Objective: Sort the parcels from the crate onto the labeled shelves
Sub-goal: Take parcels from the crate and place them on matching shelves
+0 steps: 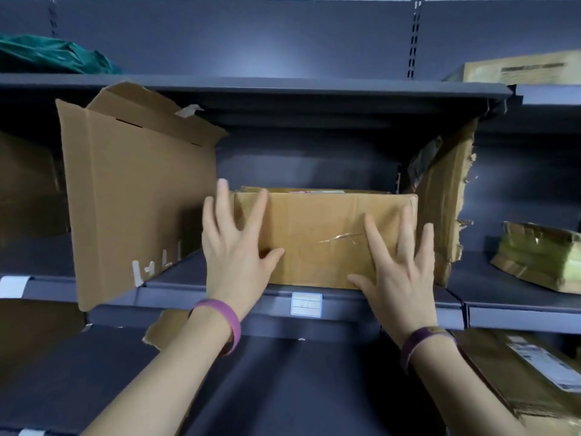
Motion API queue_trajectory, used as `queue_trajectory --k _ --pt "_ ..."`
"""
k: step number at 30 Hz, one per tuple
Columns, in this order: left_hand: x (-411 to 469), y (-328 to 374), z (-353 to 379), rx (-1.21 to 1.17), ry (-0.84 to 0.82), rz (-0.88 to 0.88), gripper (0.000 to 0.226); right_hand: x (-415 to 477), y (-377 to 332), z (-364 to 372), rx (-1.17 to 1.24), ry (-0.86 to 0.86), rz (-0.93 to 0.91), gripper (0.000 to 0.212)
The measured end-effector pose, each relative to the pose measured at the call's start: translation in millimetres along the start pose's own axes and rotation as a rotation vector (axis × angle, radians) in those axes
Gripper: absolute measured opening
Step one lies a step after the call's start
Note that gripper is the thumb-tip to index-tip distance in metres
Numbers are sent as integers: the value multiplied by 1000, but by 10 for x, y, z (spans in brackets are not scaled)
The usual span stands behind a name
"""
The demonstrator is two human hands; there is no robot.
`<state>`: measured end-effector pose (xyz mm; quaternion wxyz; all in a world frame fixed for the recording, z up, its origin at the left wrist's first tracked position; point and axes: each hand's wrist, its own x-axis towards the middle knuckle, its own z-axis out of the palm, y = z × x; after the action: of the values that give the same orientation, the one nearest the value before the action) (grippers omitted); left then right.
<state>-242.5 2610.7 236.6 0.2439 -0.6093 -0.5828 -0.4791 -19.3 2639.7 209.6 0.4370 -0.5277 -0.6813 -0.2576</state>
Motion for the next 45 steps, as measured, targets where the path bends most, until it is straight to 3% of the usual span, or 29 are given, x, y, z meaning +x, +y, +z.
queue_trajectory --k 4,6,12,17,30,37,40,45 --pt "-156 -32 205 203 -58 271 88 -138 -31 89 -60 23 -143 88" --pt "-175 -57 279 211 -98 279 87 -125 -22 131 -91 17 -217 74" --pt "-22 -76 404 233 -173 266 86 80 39 263 -127 -78 -217 71" --pt "80 -141 495 128 -287 202 81 132 1 362 -81 -173 -200 38" --pt "12 -187 500 60 -255 160 59 115 -19 364 57 -209 -146 43" --pt "-264 -110 52 -353 -237 37 58 -143 -348 28 187 -306 -6 62" --pt "-506 -91 -231 -558 -267 1 59 -362 -500 -152 255 -264 -22 66" --pt "-1122 -243 -502 -617 -281 -113 60 -863 -643 -383 356 -222 -27 67"
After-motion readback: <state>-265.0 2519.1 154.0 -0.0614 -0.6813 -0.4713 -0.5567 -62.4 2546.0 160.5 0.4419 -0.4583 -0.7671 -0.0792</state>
